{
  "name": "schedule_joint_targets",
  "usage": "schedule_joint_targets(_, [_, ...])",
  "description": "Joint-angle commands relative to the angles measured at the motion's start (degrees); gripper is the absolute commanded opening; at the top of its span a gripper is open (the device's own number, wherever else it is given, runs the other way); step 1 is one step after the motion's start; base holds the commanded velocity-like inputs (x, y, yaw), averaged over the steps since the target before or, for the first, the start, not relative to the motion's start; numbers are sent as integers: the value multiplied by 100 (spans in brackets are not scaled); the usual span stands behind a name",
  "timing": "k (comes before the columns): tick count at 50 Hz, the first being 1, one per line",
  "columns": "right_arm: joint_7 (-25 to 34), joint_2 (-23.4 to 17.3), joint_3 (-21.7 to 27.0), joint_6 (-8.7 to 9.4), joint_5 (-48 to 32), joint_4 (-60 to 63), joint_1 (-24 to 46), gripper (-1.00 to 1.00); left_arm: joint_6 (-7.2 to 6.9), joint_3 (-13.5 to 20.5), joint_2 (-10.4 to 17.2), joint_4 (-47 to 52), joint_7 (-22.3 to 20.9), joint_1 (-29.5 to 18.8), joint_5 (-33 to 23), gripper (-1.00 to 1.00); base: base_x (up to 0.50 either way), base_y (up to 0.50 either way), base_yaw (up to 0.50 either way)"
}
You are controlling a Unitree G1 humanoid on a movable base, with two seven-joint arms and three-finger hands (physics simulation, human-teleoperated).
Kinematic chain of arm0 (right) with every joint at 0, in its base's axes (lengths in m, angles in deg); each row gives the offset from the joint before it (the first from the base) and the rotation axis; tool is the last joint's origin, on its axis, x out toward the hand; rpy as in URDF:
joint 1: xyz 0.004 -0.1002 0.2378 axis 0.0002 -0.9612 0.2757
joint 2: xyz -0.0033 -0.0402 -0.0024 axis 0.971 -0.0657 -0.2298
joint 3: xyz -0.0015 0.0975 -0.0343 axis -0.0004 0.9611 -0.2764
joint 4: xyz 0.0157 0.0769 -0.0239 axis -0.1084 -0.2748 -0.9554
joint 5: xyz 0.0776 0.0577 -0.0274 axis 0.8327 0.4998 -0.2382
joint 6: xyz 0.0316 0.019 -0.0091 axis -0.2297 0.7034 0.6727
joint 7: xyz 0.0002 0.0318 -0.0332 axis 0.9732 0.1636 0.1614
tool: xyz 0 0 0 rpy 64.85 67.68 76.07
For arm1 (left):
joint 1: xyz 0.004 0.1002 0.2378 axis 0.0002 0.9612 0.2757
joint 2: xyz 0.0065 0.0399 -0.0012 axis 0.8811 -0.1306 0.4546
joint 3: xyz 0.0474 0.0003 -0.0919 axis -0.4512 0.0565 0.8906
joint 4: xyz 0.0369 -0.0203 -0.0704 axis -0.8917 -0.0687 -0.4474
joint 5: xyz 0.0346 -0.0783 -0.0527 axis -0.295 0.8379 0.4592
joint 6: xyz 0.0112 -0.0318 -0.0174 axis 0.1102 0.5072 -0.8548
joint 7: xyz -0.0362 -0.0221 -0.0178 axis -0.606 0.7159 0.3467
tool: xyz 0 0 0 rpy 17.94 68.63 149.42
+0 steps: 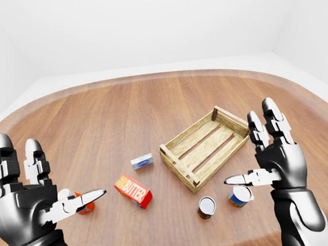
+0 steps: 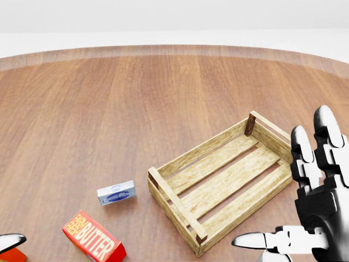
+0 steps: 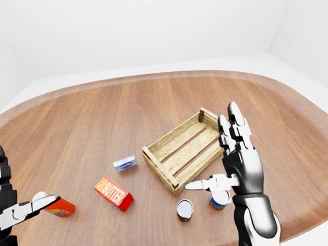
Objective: Pick up the tomato sauce, and put it in the wooden tray.
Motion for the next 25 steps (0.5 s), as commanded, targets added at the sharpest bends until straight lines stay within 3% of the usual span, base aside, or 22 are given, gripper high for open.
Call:
schedule_joint_targets(1, [80, -42, -698, 0, 11, 353, -215, 100, 0, 13, 68, -167, 53, -93, -39, 100, 0, 0, 0])
schedule_joint_targets(14, [51, -178, -869, 0, 110, 1118, -137, 100, 0, -26, 90, -222, 74, -92, -93, 100, 0, 0, 0])
schedule_joint_targets(25, [-91, -309, -822, 0, -20, 1244, 770, 100, 0, -25, 110, -283, 84, -104, -102, 100, 0, 0, 0])
